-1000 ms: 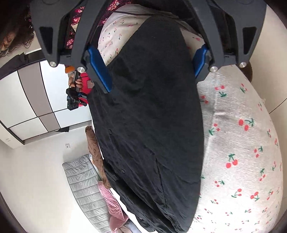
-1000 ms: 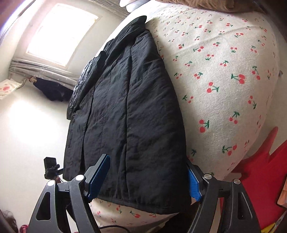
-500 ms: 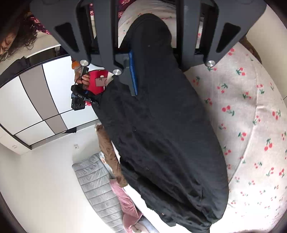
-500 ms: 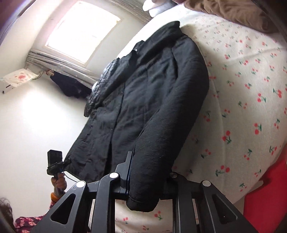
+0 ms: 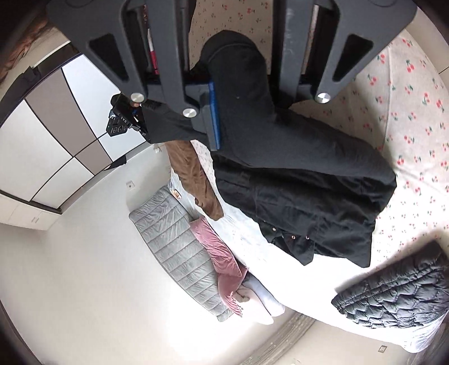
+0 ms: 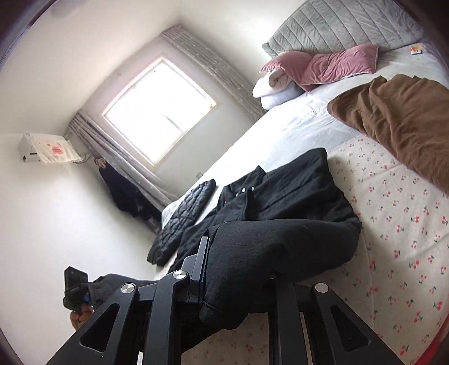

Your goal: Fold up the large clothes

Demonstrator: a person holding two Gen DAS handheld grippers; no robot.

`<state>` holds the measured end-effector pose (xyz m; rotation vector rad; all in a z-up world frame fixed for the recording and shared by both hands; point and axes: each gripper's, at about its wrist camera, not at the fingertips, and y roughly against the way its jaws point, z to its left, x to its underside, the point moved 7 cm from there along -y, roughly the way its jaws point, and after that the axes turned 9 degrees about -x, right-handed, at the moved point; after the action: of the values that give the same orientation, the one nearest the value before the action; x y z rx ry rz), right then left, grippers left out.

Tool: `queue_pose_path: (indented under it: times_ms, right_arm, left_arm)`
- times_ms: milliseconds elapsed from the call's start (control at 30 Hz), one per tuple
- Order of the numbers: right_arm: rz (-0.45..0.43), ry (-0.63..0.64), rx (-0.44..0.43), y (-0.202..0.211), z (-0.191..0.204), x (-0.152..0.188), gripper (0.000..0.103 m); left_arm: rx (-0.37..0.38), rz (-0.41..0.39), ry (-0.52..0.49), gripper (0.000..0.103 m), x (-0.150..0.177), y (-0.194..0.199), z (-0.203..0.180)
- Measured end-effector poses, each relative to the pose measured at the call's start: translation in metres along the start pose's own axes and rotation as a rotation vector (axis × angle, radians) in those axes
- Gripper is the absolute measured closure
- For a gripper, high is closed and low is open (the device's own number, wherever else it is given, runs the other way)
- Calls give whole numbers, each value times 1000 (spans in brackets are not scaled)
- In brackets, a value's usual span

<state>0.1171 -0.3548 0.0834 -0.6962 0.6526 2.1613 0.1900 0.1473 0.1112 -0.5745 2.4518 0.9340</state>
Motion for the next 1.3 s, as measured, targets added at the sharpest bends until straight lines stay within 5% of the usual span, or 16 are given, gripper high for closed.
queue_pose_path:
  times_ms: [333, 567, 900, 1000, 1133, 1233, 1267, 1300]
  right_arm:
    - [-103, -44, 24, -65, -37, -96, 85]
    - [-37, 7, 129, -144, -84, -142, 85]
    - [42, -71, 246, -255, -197, -143, 83]
    - [87, -94, 245, -275, -226, -127, 75]
    - [107, -106, 150, -271, -226, -123, 41]
    - [85, -99, 142, -246, -211, -137, 27]
    - [73, -75, 162, -235, -205, -142, 25]
    - [64, -49, 185, -224, -198, -148, 24]
  left_arm:
    - [-163, -120, 71, 87, -117, -46, 32]
    - [-306, -141, 88, 87, -179, -122, 68]
    - [-392, -78, 173, 85, -208, -245, 164]
    - [-404, 7, 202, 81, -194, -272, 190]
    - [-360, 77, 262, 78, -184, -272, 198]
    - [-357, 98, 252, 59, -186, -251, 185]
    - [-382, 78, 234, 33, -188, -239, 179]
    - [-402, 38, 207, 19, -192, -227, 174]
